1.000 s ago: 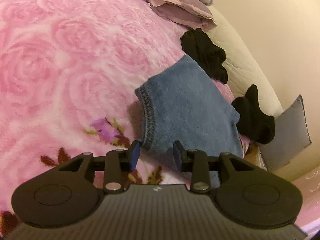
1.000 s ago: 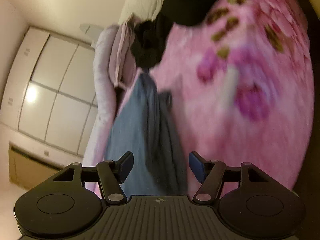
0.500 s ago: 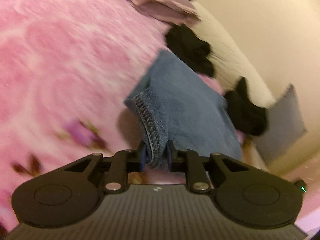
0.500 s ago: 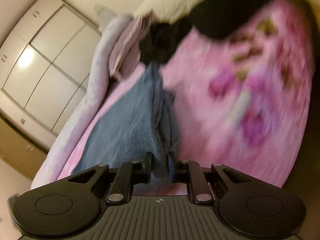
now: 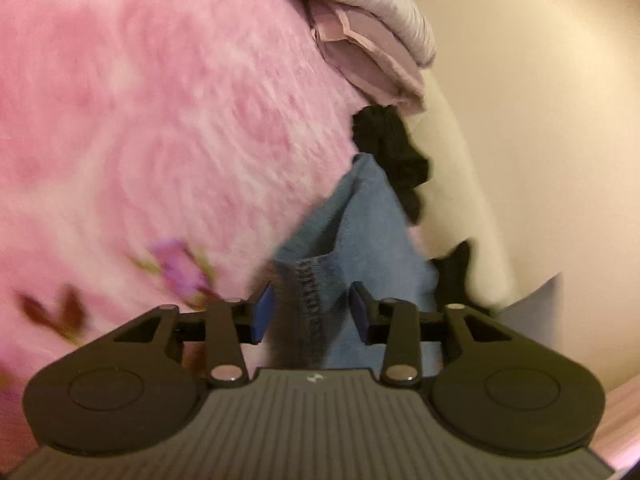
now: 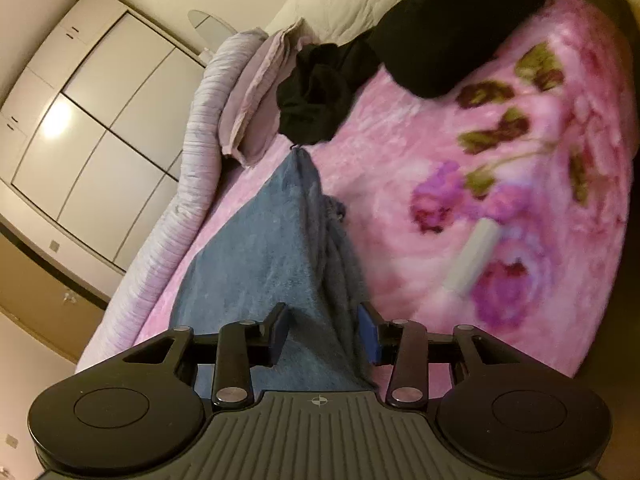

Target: Fold clothes

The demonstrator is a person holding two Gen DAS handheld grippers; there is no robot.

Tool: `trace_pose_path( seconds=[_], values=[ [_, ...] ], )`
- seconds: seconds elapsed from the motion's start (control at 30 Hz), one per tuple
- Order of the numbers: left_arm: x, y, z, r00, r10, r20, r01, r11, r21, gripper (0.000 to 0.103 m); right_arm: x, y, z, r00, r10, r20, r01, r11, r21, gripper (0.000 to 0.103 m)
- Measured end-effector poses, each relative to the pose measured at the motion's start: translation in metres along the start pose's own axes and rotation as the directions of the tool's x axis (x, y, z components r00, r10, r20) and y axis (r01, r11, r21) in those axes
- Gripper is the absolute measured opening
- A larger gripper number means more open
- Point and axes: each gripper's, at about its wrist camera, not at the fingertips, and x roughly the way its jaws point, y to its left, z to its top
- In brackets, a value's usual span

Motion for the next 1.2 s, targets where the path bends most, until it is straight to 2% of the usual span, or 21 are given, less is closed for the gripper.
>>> trace_pose_path(
  seconds=[0.03,0.07,0.17,0.3,0.37,0.4,0.53,0.63,0.7,0.77,0.87,1.07,1.2],
  values=[
    [0.0,0.0,0.001,1.0,-0.015,0.003,0.015,1.0,0.004,0.015,0.005,-0.001,0.0,1.0,-0.012,-0.002,0.013,1.0,0.007,0.032],
    [-0.002,-0.002,0.001,1.0,-0.015,0.012,0.015,0.999,0.031,0.015,0.009,-0.004,0.0,1.0,-0.015,-0.009,0.015,1.0,0.015,0.02],
    [-0.004,-0.009,0.001,0.999,0.018,0.028,-0.021,0.99,0.142,0.015,0.016,-0.009,0.0,1.0,-0.022,-0.022,0.023,0.999,0.03,0.018],
    [0.012,-0.021,-0.009,0.986,0.159,0.041,-0.163,0.922,0.351,0.016,0.022,-0.009,-0.006,0.999,-0.049,-0.008,0.049,0.999,-0.008,0.018],
    [0.016,-0.032,-0.014,0.977,0.204,0.055,-0.207,0.875,0.437,0.018,0.023,-0.009,-0.007,0.998,-0.058,-0.007,0.057,0.998,-0.02,0.019],
    [0.015,-0.036,-0.014,0.976,0.21,0.056,-0.211,0.862,0.46,0.021,0.023,-0.008,-0.006,0.998,-0.062,-0.013,0.062,0.998,-0.028,0.021],
    [0.0,-0.047,0.0,0.984,0.177,0.02,-0.166,0.871,0.462,0.022,0.018,0.001,0.014,0.994,-0.078,-0.079,0.071,0.994,-0.085,0.028],
    [-0.01,-0.052,0.02,0.989,0.139,0.048,-0.147,0.895,0.421,0.022,0.01,0.012,0.033,0.994,-0.107,-0.024,0.102,0.98,-0.172,0.03],
    [-0.006,-0.053,0.038,0.995,0.091,0.046,-0.101,0.923,0.372,0.025,0.01,0.013,0.048,0.996,-0.086,-0.003,0.084,0.979,-0.188,0.031],
    [0.011,-0.052,0.057,0.998,0.065,0.013,-0.066,0.948,0.31,0.025,0.015,0.011,0.064,0.998,-0.058,0.006,0.058,0.985,-0.165,0.031],
    [0.048,-0.05,0.081,0.996,0.068,-0.051,-0.053,0.97,0.238,0.025,0.032,0.011,0.084,1.0,-0.02,-0.017,0.017,0.987,-0.163,0.031],
    [0.097,-0.044,0.108,0.991,0.009,-0.137,0.01,0.991,0.136,0.025,0.068,0.015,0.115,0.995,0.047,-0.083,-0.059,0.987,-0.152,0.031],
    [0.112,-0.044,0.117,0.988,0.001,-0.156,0.018,0.993,0.119,0.025,0.095,0.019,0.133,0.989,0.091,-0.12,-0.107,0.984,-0.139,0.031]
  ],
)
